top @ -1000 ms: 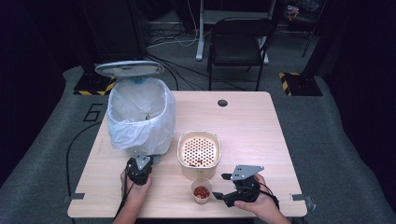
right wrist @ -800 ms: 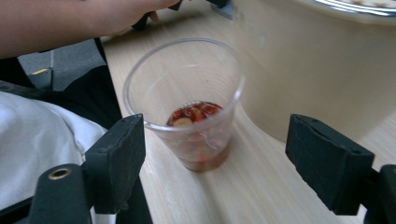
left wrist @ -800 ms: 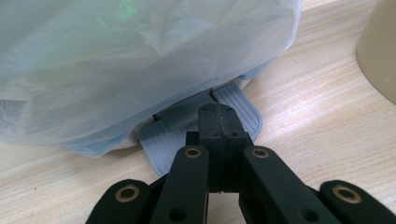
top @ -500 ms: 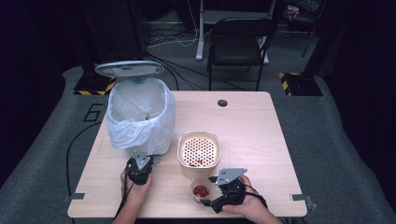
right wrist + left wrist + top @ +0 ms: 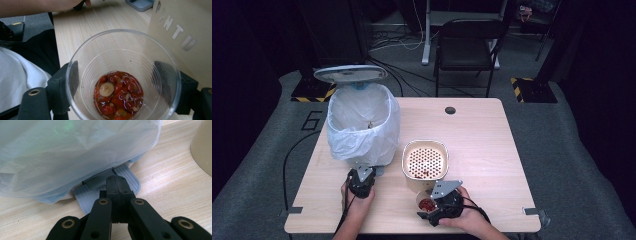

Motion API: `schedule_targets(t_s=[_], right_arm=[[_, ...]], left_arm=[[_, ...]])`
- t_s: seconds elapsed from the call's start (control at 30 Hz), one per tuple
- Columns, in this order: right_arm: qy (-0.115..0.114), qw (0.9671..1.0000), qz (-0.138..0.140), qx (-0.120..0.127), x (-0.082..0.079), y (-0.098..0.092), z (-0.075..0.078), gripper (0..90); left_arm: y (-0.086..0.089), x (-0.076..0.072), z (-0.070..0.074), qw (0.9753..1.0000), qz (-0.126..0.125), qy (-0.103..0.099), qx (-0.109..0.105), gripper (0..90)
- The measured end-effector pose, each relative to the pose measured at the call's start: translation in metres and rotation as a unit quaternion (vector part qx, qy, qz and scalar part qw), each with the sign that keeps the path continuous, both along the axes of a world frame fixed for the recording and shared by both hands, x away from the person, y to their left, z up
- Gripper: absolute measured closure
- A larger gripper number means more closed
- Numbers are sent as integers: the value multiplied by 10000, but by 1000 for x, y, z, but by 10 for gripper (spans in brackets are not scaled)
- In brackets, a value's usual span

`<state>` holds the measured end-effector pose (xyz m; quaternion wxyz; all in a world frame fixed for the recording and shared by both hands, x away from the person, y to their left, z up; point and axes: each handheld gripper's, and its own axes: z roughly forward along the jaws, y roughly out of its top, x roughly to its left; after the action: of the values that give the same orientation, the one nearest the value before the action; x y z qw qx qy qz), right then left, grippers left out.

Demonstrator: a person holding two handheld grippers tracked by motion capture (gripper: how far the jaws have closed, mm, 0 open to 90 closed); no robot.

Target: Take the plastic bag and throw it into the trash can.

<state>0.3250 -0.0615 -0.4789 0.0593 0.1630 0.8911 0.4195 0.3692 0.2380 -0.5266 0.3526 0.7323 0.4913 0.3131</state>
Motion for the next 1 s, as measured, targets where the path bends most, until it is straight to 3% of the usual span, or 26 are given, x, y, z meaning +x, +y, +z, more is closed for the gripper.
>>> schedule_targets(t_s=[0.2, 0.47, 0.73, 0.93, 0.97, 1.0], right_arm=[[-79, 10000, 14, -23, 1, 1, 0, 236], [60, 9998, -193, -88, 3, -17, 2, 258], [70, 9977, -674, -80, 10, -50, 5, 274], [42, 9941, -1080, -36, 15, -74, 6, 285], [38, 9916, -1289, -1, 19, -83, 7, 299], [22, 9912, -1324, 29, 21, -86, 7, 303]], left_arm=[[0, 0, 0, 10000, 4, 12, -50, 900], [0, 0, 0, 10000, 6, 7, -50, 900], [0, 0, 0, 10000, -1, 11, -45, 900], [0, 0, 0, 10000, -1, 0, -2, 900], [0, 0, 0, 10000, -2, 0, 1, 900], [0, 0, 0, 10000, -4, 0, 11, 900]])
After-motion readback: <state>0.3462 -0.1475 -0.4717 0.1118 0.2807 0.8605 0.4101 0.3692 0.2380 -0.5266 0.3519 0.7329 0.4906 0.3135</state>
